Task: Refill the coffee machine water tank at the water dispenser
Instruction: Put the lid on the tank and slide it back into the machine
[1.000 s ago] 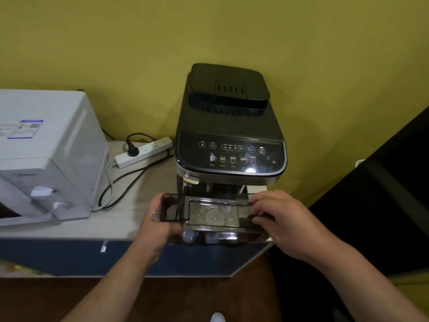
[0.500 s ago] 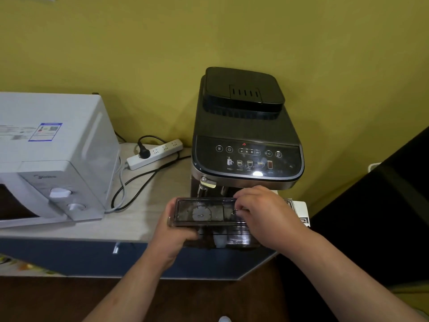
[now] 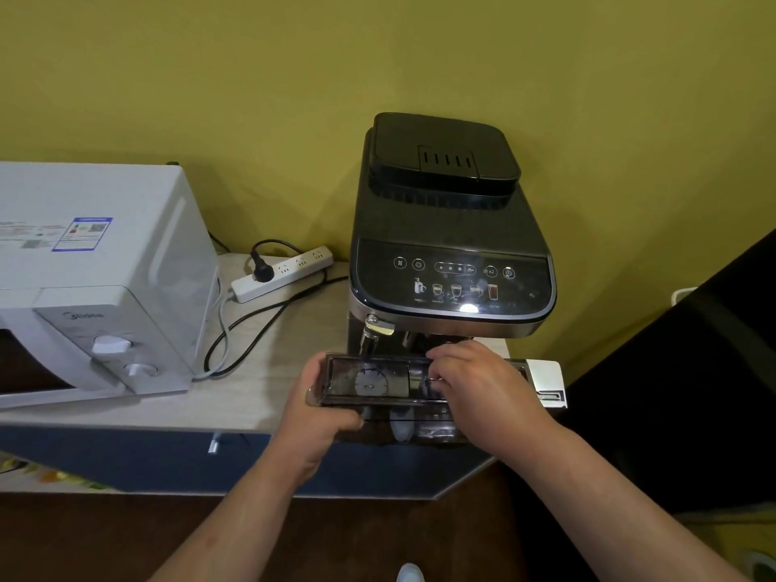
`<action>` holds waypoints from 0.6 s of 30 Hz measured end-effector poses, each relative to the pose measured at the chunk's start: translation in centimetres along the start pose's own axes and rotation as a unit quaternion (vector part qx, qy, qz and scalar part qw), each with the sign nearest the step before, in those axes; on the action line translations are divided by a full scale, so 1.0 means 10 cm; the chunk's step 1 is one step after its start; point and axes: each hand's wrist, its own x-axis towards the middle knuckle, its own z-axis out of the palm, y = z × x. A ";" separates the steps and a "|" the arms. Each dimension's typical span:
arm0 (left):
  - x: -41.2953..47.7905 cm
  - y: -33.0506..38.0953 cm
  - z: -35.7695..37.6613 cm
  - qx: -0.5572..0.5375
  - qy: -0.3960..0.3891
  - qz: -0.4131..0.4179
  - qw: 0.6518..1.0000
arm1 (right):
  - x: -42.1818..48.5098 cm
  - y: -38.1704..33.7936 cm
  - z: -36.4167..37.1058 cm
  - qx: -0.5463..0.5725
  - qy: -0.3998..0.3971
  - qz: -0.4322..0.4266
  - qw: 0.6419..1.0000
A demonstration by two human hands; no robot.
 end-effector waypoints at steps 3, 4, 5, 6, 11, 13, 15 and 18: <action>-0.02 0.03 0.01 0.003 -0.005 0.003 1.000 | -0.01 0.01 0.00 -0.008 0.003 -0.009 1.000; -0.02 0.04 0.01 0.002 -0.005 0.002 1.000 | -0.01 0.02 0.01 -0.011 0.004 -0.011 1.000; -0.03 0.05 0.02 0.002 -0.004 0.001 1.000 | -0.01 0.03 0.01 -0.013 0.005 -0.013 1.000; -0.04 0.05 0.02 0.002 -0.003 0.000 1.000 | 0.00 0.04 0.02 -0.017 0.005 -0.017 1.000; -0.04 0.06 0.02 0.009 -0.003 0.004 1.000 | 0.02 0.05 0.05 -0.022 0.006 -0.030 0.999; -0.04 0.04 0.01 0.013 -0.002 0.007 1.000 | 0.02 0.04 0.06 -0.023 0.004 -0.029 0.999; -0.03 0.03 0.01 0.013 0.002 0.007 1.000 | 0.00 0.06 0.05 -0.010 0.011 -0.023 1.000; -0.03 0.04 -0.01 0.017 -0.002 0.004 1.000 | -0.13 0.21 -0.05 0.006 -0.002 0.007 1.000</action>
